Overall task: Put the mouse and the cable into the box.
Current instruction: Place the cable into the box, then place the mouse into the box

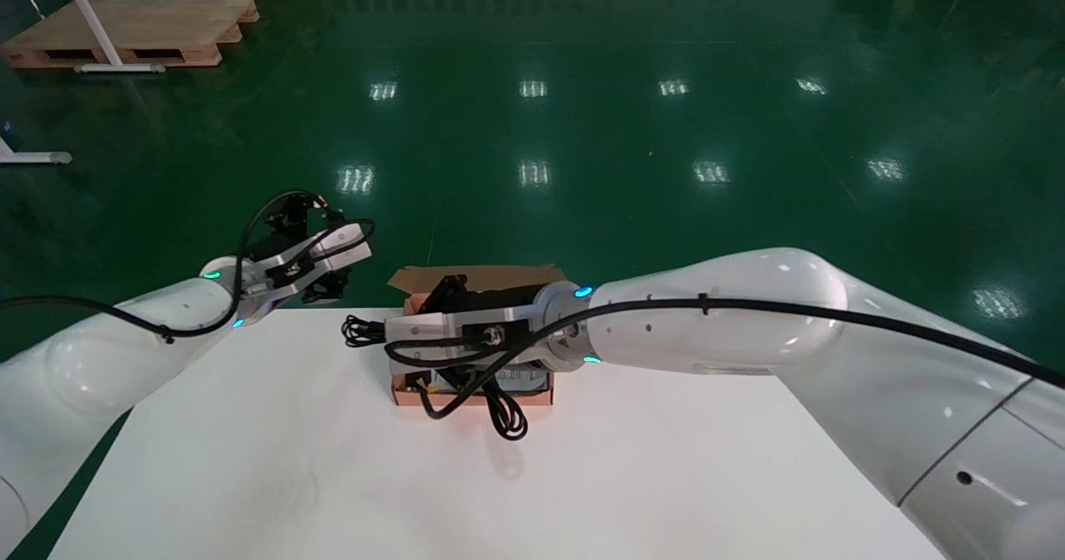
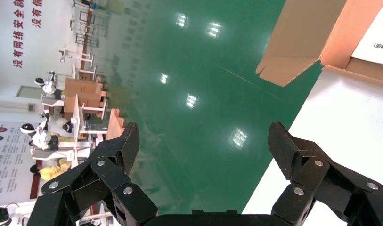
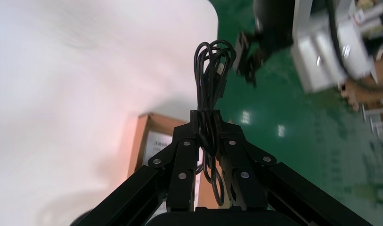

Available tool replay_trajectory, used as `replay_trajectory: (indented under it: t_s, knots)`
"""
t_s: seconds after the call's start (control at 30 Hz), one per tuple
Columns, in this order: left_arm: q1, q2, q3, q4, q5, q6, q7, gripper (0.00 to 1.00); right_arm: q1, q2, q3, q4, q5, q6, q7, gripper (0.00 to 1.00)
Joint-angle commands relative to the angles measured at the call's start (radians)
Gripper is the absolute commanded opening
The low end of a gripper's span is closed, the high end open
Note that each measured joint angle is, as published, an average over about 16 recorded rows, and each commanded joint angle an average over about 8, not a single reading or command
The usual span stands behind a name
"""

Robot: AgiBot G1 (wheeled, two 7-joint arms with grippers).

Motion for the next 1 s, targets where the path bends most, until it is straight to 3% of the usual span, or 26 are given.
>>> replay_trajectory:
  t_s: [0.03, 0.3, 0.73, 1.0]
  knots:
    - [0.0, 0.0, 0.0, 0.0, 0.001, 0.0, -0.001, 1.0, 0.019, 0.001, -0.03, 0.014, 0.028, -0.01, 0.001, 0.0]
    - [0.0, -0.001, 0.002, -0.002, 0.005, 0.0, -0.007, 1.0, 0.059, 0.001, -0.118, 0.012, 0.098, -0.052, -0.036, 0.0]
    - [0.0, -0.002, 0.005, -0.004, 0.011, -0.001, -0.016, 1.0, 0.1, 0.001, -0.184, -0.023, 0.185, 0.074, -0.048, 0.0]
    - [0.001, -0.002, 0.007, -0.006, 0.015, -0.001, -0.022, 1.0, 0.067, 0.0, -0.276, -0.096, 0.177, 0.104, 0.047, 0.0]
